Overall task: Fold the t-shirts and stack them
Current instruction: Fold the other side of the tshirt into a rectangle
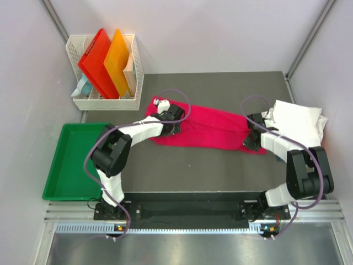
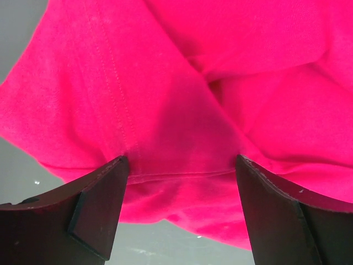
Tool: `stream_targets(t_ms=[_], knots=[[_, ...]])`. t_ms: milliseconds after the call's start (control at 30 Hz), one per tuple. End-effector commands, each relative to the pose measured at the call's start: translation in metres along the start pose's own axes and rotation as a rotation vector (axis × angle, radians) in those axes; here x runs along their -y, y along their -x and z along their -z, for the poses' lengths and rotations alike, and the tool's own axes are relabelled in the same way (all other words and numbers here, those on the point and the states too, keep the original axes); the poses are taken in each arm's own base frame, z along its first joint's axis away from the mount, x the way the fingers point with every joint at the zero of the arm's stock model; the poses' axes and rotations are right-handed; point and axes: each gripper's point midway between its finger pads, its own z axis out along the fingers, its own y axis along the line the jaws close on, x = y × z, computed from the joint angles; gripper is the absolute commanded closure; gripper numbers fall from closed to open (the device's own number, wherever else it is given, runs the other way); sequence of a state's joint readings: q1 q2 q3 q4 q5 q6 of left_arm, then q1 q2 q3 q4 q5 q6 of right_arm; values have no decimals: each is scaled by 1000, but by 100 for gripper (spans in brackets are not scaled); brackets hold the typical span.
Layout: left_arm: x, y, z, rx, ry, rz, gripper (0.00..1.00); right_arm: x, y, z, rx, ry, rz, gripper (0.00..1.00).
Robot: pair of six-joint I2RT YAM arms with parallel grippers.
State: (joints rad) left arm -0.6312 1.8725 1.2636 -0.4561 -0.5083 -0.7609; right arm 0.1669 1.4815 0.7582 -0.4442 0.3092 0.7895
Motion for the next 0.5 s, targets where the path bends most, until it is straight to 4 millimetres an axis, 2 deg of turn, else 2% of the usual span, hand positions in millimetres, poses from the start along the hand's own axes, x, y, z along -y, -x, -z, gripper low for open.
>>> stream_targets(t_ms=[0, 133, 200, 333, 367, 467], knots=[[-17, -8, 5, -14, 40, 4, 17, 35, -67, 2, -220, -49, 17, 100], [-24, -12, 5, -16, 63, -10, 17, 38, -70, 9, -226, -33, 35, 100], [-25, -7, 7, 2, 67, -17, 16, 35, -62, 12, -202, -26, 43, 100], [-18, 23, 20, 96, 34, 7, 11, 22, -37, 17, -134, -2, 81, 100], [-18, 37, 30, 138, 19, 30, 10, 14, -27, 20, -116, 9, 82, 100], [-17, 62, 50, 209, -15, 67, 6, -1, -9, 28, -79, 42, 108, 99]])
